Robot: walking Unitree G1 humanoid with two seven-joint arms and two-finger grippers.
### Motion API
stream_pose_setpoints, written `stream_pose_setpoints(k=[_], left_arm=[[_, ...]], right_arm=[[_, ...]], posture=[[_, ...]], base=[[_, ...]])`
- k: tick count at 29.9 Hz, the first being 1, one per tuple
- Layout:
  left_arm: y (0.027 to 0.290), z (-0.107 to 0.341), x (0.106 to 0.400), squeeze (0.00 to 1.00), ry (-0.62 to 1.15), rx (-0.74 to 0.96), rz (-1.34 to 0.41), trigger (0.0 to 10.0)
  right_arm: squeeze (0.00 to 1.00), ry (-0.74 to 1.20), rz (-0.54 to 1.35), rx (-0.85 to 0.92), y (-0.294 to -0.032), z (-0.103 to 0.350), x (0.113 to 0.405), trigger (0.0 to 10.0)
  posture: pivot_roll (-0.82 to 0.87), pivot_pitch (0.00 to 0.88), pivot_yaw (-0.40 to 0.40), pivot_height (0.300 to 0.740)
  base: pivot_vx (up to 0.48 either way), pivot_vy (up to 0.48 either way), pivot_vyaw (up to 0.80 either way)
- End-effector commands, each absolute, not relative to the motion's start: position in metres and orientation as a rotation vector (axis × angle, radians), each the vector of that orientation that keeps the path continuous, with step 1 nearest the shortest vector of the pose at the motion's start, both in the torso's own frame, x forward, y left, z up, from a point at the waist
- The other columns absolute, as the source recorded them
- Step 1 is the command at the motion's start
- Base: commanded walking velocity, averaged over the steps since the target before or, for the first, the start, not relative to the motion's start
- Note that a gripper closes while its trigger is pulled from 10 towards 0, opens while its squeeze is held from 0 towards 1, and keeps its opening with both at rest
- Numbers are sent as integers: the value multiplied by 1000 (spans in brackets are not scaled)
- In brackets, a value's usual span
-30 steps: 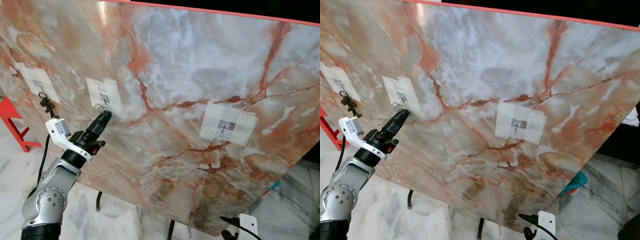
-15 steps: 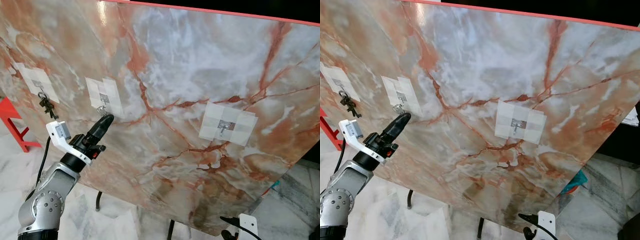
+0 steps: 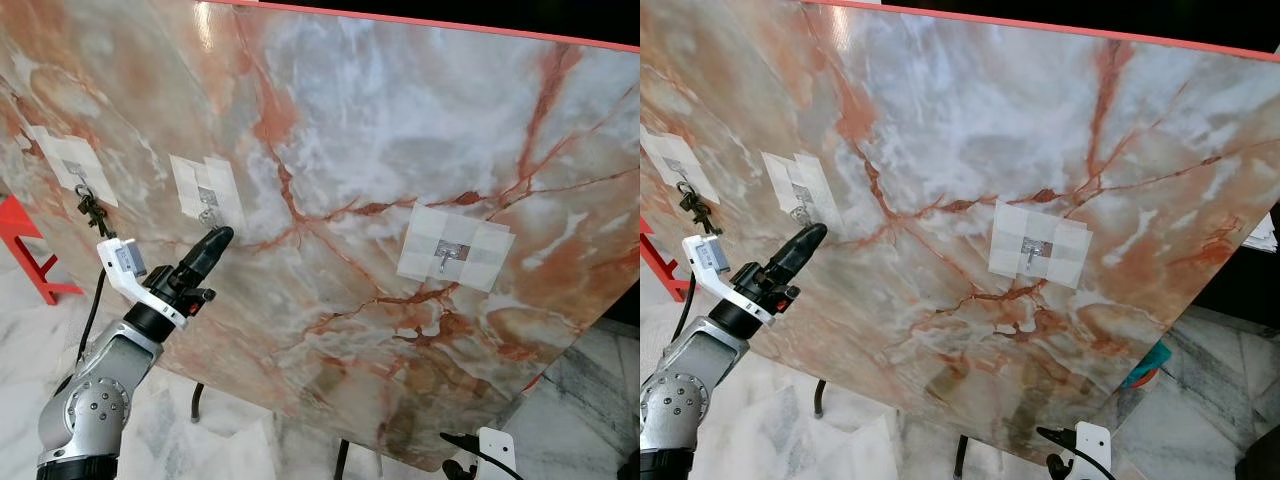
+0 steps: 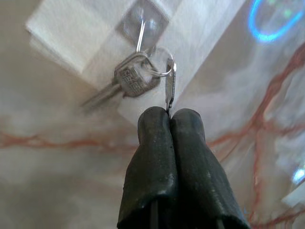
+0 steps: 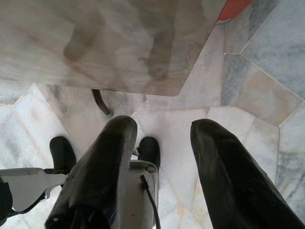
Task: Hang keys on a hook
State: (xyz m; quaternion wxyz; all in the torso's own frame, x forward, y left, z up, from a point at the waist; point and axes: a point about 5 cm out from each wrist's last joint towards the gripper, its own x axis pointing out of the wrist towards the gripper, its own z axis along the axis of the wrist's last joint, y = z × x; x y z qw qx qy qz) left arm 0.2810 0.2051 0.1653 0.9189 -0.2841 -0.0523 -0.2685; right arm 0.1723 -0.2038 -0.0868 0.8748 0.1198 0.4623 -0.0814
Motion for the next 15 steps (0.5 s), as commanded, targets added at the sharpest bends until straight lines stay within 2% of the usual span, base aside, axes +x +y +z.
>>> stream_pose_setpoints(k=[1,7,15], left_arm=[[205,161,279,0,-72,-547,-558,10000],[203,149,275,0,-17,-482,-564,10000],[204,147,275,0,-27,-435,-551,10000]], right_arm=[[0,976,-172,241,-205,-88,169,10000],[0,975,-172,242,-206,-88,170,10000],[0,976,-172,240,-206,-88,170,10000]], posture=[[131,72,-43,740],[131,70,-44,740],[132,70,-46,740]], base=[[0,0,0],[0,0,0],[0,0,0]])
